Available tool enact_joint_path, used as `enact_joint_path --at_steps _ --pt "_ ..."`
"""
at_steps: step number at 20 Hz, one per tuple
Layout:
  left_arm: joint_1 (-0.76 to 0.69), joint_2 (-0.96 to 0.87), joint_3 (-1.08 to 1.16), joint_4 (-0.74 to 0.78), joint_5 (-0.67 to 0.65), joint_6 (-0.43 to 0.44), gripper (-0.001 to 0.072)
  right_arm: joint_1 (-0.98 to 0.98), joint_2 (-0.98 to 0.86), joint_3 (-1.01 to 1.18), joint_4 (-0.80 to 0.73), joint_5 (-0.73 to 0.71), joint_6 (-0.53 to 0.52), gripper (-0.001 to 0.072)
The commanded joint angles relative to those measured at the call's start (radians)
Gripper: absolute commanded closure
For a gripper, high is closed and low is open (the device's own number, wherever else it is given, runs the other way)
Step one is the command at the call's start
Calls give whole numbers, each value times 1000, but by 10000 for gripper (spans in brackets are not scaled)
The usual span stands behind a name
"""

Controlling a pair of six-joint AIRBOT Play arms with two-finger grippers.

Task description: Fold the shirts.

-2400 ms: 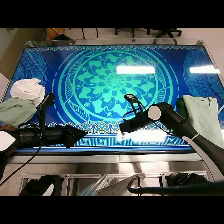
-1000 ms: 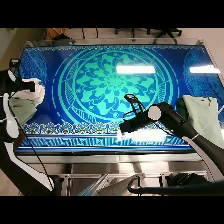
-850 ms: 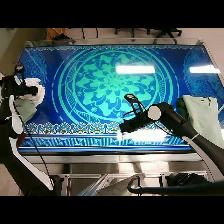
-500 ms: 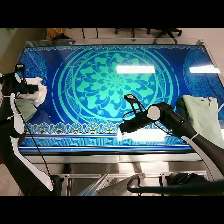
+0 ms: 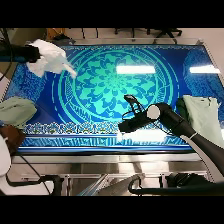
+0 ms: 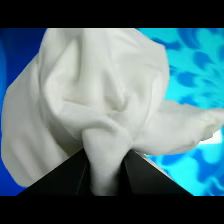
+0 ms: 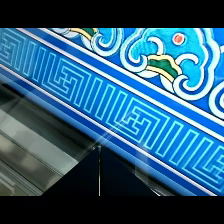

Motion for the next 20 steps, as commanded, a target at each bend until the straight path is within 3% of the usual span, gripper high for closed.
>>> enact_joint_path --at_steps 1,4,5,6,7,9,10,11,13,17,20 --pt "-130 177 -233 -235 -166 -2 691 -53 29 9 10 13 -7 690" --pt "-280 259 -511 -242 -49 -24 691 -167 65 37 9 48 -52 680" --pt "-332 275 -608 -246 19 -28 690 -203 77 40 10 64 -56 611" --pt "-373 281 -689 -259 84 -28 690 -235 84 40 9 79 -75 431" --pt "-409 279 -756 -269 148 -29 689 -261 85 40 9 94 -93 377" --pt "-457 254 -857 -329 251 -31 642 -300 84 40 9 122 -97 365" --pt "-461 237 -872 -348 254 -31 217 -314 84 40 9 132 -101 365" --pt "-450 217 -861 -364 224 -35 17 -329 84 42 10 149 -116 363" --pt "-376 195 -783 -362 85 -34 6 -360 84 59 10 193 -127 238" --pt "-166 241 -666 -362 -189 -36 6 -412 84 68 9 253 -142 229" --pt "-95 357 -794 -349 -207 -29 6 -409 78 32 12 247 -148 231"
